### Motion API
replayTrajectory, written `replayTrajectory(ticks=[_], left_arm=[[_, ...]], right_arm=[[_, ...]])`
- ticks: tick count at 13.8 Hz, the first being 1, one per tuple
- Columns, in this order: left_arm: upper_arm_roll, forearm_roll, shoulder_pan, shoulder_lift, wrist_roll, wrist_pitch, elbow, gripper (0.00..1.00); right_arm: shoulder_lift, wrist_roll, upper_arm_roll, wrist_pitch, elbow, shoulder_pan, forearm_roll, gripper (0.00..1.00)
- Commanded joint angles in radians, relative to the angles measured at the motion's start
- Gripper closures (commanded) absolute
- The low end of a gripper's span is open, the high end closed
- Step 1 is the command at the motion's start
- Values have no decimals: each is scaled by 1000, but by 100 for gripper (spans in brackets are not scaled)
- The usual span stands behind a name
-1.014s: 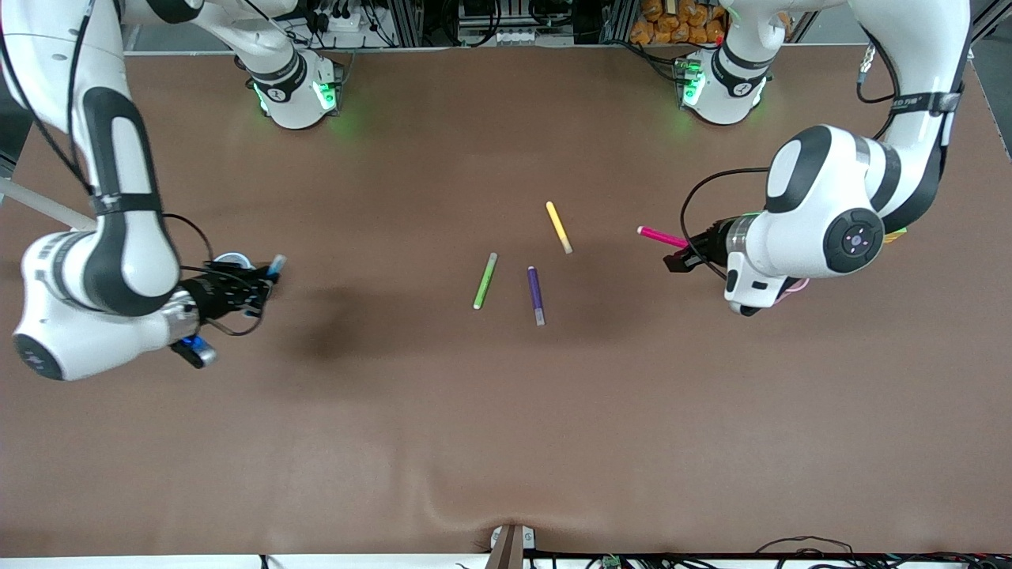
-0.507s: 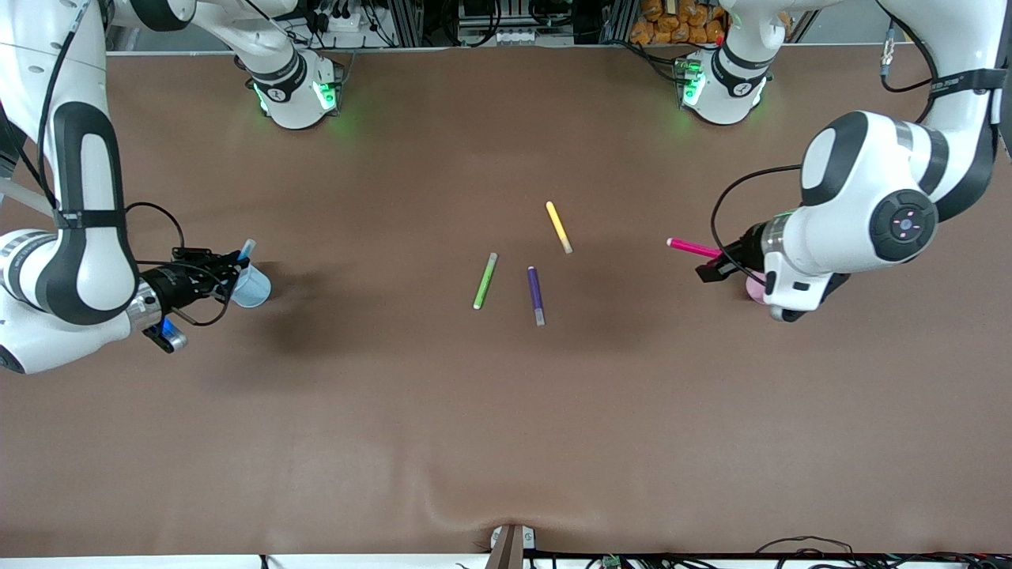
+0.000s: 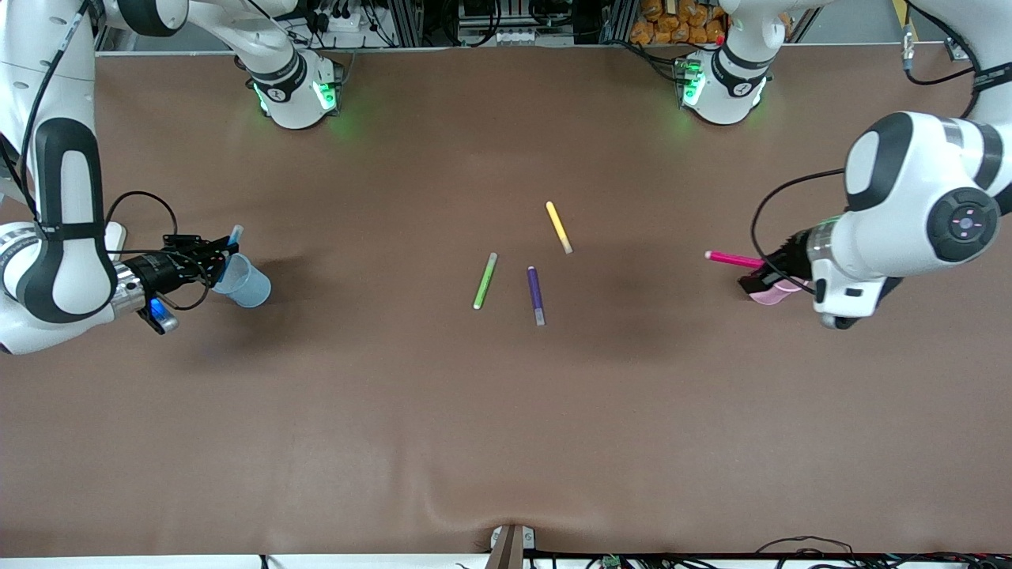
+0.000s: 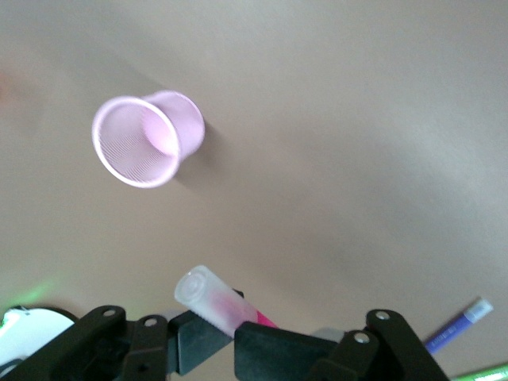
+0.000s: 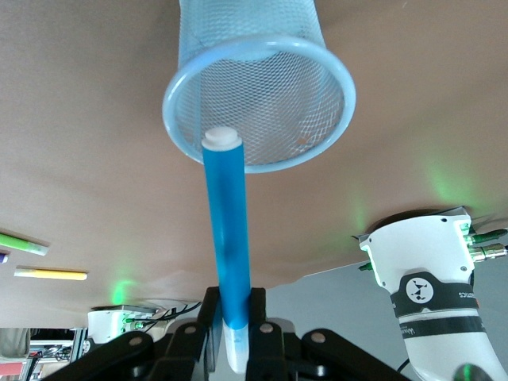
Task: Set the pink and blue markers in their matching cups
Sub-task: 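Carry the pink marker over the pink cup while the right gripper drops blue marker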
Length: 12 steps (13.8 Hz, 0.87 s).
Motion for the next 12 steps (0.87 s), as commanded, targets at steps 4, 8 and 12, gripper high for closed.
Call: replayTrajectory(ticks=[4, 8, 12], left_arm=[[-6, 49, 33, -17, 9, 16, -2, 100], [-4, 59, 35, -18, 1, 28, -2, 100], [-4, 63, 65, -17, 1, 34, -5, 100]], right_arm=[[33, -55, -16, 30, -42, 6, 28, 100], [33, -53, -16, 56, -37, 6, 28, 0], [30, -41, -13, 40, 24, 12, 25, 0]])
